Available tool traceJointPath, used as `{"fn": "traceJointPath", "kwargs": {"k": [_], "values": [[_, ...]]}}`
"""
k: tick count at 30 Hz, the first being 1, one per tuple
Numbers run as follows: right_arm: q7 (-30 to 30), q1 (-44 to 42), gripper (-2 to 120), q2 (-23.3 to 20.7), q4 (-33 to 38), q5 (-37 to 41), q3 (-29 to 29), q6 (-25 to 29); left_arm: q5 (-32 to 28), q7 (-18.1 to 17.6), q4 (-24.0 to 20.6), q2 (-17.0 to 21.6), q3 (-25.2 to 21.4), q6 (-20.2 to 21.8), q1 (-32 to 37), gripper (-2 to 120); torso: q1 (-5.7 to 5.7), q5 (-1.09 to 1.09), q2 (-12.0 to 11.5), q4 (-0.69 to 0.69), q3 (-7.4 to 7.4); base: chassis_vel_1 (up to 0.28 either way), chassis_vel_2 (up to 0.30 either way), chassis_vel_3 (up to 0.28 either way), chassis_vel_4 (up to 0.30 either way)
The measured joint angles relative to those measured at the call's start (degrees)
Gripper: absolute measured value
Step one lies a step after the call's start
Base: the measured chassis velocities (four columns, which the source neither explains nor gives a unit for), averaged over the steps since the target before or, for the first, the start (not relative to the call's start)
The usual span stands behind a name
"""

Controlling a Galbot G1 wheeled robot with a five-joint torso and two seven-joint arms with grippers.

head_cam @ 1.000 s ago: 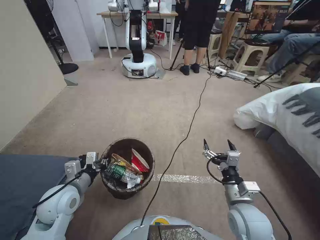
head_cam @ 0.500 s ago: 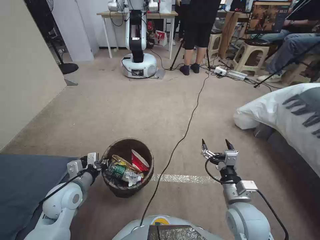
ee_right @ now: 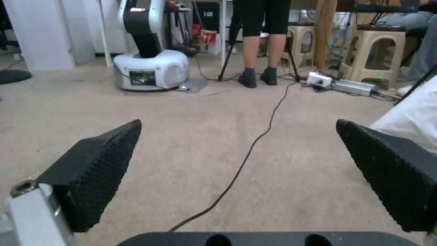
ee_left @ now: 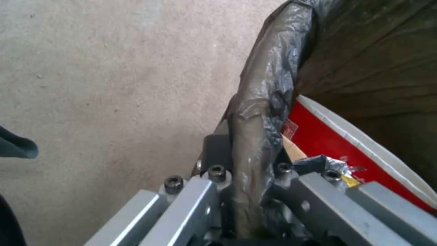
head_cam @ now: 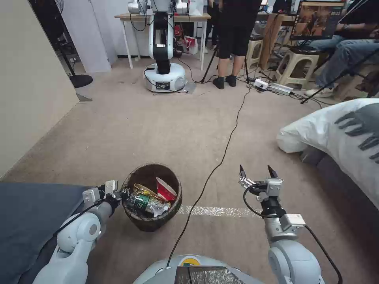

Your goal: Pick up the trash bin, then pick up the garbage from the floor and place it into the trash bin.

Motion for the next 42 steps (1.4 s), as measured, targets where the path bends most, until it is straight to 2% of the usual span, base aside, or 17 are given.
{"fn": "traceJointPath", "kwargs": {"k": [42], "values": [[0.1, -0.35, 100, 0.19, 0.32, -0.18, 0.48, 0.13, 0.14, 0.52, 8.36, -0.64, 3.03, -0.21, -4.73, 2, 0.0, 0.04, 0.01, 0.0, -0.01, 0.0, 0.0, 0.0, 0.0]]}}
